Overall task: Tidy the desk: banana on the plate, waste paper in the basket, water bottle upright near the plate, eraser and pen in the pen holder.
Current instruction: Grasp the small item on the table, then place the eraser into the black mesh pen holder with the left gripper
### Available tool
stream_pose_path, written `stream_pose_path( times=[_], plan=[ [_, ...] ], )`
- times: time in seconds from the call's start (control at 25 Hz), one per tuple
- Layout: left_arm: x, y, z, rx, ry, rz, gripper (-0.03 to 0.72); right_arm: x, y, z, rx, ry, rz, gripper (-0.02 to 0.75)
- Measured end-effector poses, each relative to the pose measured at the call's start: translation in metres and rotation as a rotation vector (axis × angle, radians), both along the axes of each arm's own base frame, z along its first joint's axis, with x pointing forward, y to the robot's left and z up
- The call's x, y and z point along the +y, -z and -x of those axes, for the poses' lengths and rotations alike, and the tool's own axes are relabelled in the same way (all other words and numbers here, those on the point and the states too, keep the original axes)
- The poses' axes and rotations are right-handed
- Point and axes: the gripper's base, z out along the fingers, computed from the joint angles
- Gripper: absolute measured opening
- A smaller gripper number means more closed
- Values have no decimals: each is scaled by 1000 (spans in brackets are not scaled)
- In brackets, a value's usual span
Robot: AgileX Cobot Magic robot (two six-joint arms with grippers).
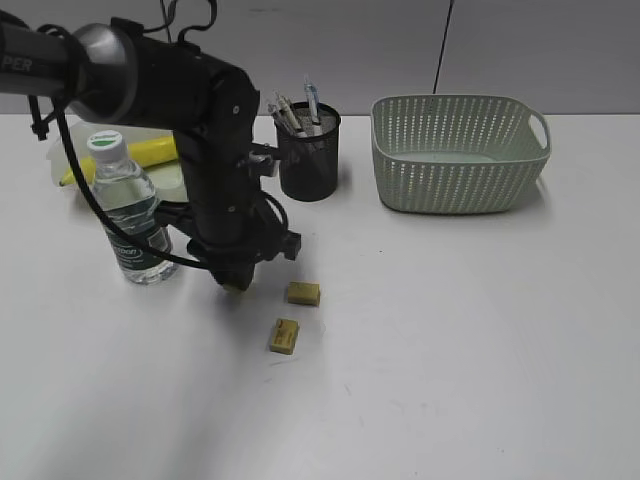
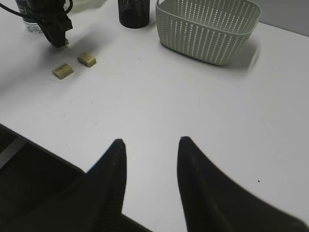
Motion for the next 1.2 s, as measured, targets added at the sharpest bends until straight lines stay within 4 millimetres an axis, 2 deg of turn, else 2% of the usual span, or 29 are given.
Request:
stream_pose_path(
  times=[0.16,0.32,0.56,0.72,0.84,0.96,1.2],
  plan=[
    [-19,-23,-4,-55,38,24,179,0,0,0,-1,0,0,297],
    [-34,-57,-15,-148,64,58,179,0,0,0,-1,0,0,297],
    [-49,-118,-37,-372,72,194,179,0,0,0,-1,0,0,297],
    [-56,-143,-50,-546,89,297,179,0,0,0,-1,0,0,297],
    [-56,-149,-60,-633,86,358,179,0,0,0,-1,0,0,297],
    [-50,-145,-76,-698,69,394,179,0,0,0,-1,0,0,297],
    [-36,-106,-103,-661,-3,404,179,0,0,0,-1,0,0,297]
  ],
)
